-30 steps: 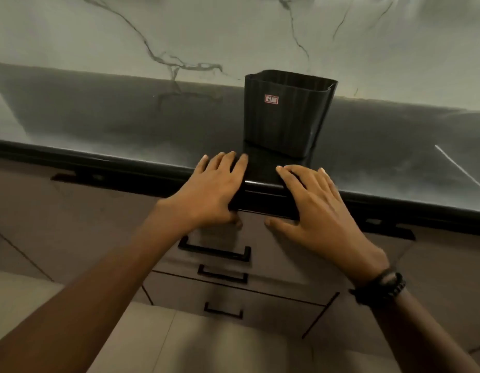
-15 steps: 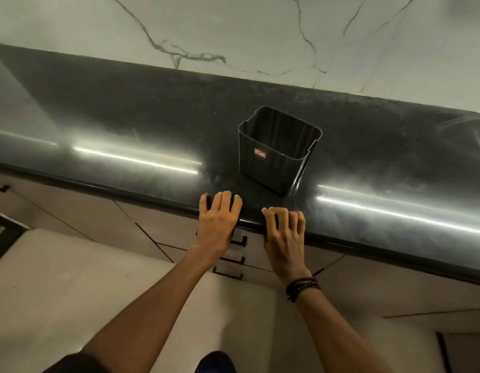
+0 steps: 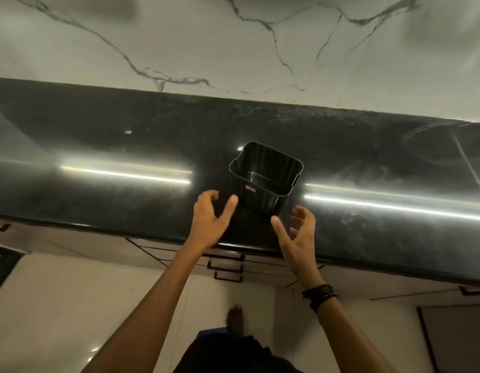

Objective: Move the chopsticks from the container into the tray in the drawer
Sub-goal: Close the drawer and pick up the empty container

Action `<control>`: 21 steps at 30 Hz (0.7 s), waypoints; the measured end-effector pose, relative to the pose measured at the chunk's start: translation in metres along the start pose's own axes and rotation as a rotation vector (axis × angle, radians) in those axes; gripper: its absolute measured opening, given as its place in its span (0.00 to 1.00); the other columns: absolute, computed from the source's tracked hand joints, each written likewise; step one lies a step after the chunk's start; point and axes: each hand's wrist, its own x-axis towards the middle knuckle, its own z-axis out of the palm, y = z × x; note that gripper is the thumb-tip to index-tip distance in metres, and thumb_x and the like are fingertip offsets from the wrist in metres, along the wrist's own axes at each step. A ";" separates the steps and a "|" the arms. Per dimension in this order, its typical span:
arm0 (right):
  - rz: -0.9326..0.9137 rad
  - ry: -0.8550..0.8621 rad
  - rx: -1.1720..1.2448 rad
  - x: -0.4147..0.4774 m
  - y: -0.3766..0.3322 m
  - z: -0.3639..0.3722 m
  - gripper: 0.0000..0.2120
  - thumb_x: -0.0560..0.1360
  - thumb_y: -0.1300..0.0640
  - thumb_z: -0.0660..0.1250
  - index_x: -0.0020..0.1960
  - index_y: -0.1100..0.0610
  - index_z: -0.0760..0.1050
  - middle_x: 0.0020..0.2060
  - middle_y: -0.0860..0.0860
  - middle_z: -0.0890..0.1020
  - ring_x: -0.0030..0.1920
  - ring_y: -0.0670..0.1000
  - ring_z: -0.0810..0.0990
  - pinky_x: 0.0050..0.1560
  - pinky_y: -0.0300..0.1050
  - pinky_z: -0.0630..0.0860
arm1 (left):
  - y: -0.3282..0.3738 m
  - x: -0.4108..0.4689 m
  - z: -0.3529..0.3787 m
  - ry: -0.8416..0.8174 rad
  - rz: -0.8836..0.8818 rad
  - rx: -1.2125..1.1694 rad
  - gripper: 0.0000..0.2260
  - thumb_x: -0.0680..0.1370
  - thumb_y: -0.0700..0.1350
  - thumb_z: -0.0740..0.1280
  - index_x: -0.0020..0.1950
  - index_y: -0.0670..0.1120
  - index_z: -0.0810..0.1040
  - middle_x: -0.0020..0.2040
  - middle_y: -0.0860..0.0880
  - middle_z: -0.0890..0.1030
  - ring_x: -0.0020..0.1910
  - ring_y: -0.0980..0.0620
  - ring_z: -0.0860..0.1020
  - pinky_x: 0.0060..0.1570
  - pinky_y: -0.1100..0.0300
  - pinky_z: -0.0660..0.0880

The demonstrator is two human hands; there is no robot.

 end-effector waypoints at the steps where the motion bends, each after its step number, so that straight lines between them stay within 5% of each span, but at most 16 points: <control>1: 0.055 0.058 0.042 0.007 -0.011 0.001 0.31 0.74 0.47 0.71 0.72 0.54 0.62 0.66 0.51 0.68 0.65 0.49 0.70 0.65 0.48 0.73 | 0.006 0.009 -0.001 0.021 -0.015 -0.117 0.28 0.72 0.69 0.63 0.64 0.53 0.68 0.61 0.52 0.71 0.60 0.54 0.72 0.61 0.54 0.73; 3: 0.122 0.121 0.058 0.021 -0.028 0.005 0.32 0.75 0.45 0.68 0.74 0.55 0.60 0.68 0.51 0.67 0.65 0.48 0.69 0.64 0.45 0.71 | 0.023 0.025 -0.002 0.051 -0.004 -0.257 0.17 0.75 0.65 0.61 0.60 0.59 0.70 0.60 0.54 0.73 0.60 0.57 0.73 0.65 0.50 0.71; 6: 0.139 0.148 0.038 0.039 -0.036 0.010 0.29 0.76 0.43 0.66 0.72 0.53 0.63 0.66 0.50 0.70 0.65 0.49 0.71 0.64 0.46 0.72 | 0.038 0.049 -0.002 0.044 -0.011 -0.298 0.16 0.80 0.60 0.57 0.61 0.55 0.74 0.60 0.55 0.76 0.61 0.58 0.73 0.65 0.55 0.69; 10: 0.054 0.106 0.097 0.050 -0.043 0.014 0.14 0.79 0.51 0.65 0.63 0.52 0.73 0.56 0.46 0.80 0.58 0.45 0.79 0.60 0.46 0.78 | 0.040 0.060 0.006 0.074 0.060 -0.216 0.16 0.82 0.53 0.58 0.37 0.50 0.75 0.31 0.53 0.74 0.33 0.55 0.74 0.39 0.53 0.74; 17: -0.028 0.130 0.149 0.137 -0.078 0.002 0.13 0.78 0.54 0.67 0.60 0.53 0.69 0.50 0.49 0.81 0.50 0.47 0.82 0.47 0.39 0.80 | 0.094 0.110 0.017 0.162 0.137 -0.246 0.14 0.82 0.53 0.56 0.45 0.49 0.76 0.41 0.48 0.77 0.38 0.59 0.75 0.44 0.60 0.75; 21: -0.046 0.095 0.145 0.218 -0.098 -0.001 0.16 0.77 0.52 0.69 0.62 0.54 0.70 0.55 0.50 0.79 0.56 0.50 0.80 0.57 0.47 0.79 | 0.121 0.189 0.026 0.147 0.091 -0.216 0.15 0.82 0.53 0.54 0.47 0.46 0.75 0.52 0.45 0.77 0.48 0.56 0.75 0.53 0.57 0.74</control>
